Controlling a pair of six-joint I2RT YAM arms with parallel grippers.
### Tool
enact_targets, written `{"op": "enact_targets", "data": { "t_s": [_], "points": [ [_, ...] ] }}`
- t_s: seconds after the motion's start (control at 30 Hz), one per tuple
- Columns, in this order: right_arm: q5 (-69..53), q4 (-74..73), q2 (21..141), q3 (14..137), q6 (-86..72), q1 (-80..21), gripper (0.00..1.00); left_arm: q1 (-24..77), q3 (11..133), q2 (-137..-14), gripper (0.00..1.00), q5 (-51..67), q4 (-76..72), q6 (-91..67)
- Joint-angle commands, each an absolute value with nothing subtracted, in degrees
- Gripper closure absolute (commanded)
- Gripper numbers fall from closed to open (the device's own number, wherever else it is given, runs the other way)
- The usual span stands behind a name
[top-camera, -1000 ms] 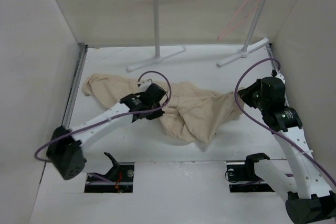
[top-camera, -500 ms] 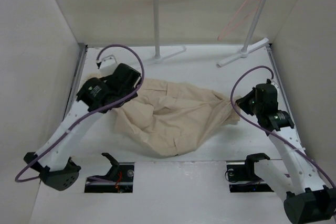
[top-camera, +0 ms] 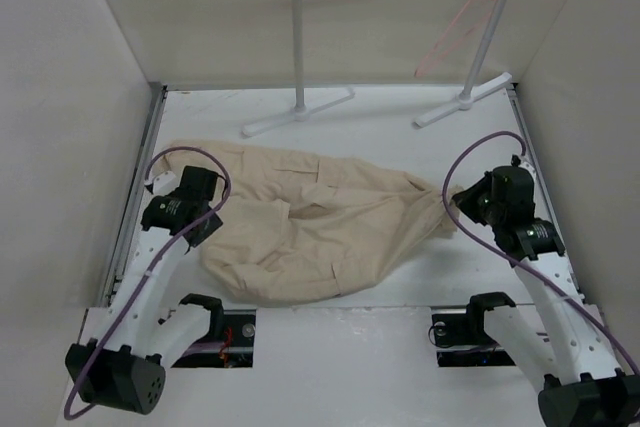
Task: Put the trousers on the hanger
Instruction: Flatten out the trousers at the center of the board.
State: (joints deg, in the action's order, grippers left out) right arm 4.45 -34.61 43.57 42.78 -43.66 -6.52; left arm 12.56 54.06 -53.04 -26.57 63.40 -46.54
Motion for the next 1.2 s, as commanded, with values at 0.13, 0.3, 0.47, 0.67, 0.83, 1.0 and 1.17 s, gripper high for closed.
{"op": "enact_targets", "data": {
  "t_s": [0.13,0.3,0.47,0.67,0.83,1.0,1.17],
  "points": [
    [3.87,-34.98,42.01,40.87,-42.19,-8.65,0.94,3.93,47.64,-62.21,0.41,-18.38,33.78,-39.56],
    [3.16,-34.28,42.19,41.13,-42.45,-11.37,0.94,-0.30,46.49,-69.95,0.40,-14.77,21.19,-35.51],
    [3.78,-33.49,41.92,40.69,-43.77,-14.54,0.94,-1.10,46.85,-76.02,0.41,-10.64,17.76,-34.45],
    [3.69,-32.96,42.01,41.31,-44.04,-14.90,0.93,-1.97,43.95,-76.03,0.70,-8.62,20.03,-34.72],
    [3.08,-31.73,43.94,43.41,-43.07,-14.10,0.93,-8.12,44.82,-70.69,1.00,-8.79,28.63,-35.59],
    [3.16,-31.38,45.35,45.35,-43.24,-14.80,0.93,-11.91,55.96,-56.71,1.00,-11.51,40.58,-39.55],
    [2.90,-31.55,45.27,43.95,-43.77,-15.34,0.94,-14.80,69.59,-48.00,1.00,-24.04,58.49,-41.83]
  ]
}}
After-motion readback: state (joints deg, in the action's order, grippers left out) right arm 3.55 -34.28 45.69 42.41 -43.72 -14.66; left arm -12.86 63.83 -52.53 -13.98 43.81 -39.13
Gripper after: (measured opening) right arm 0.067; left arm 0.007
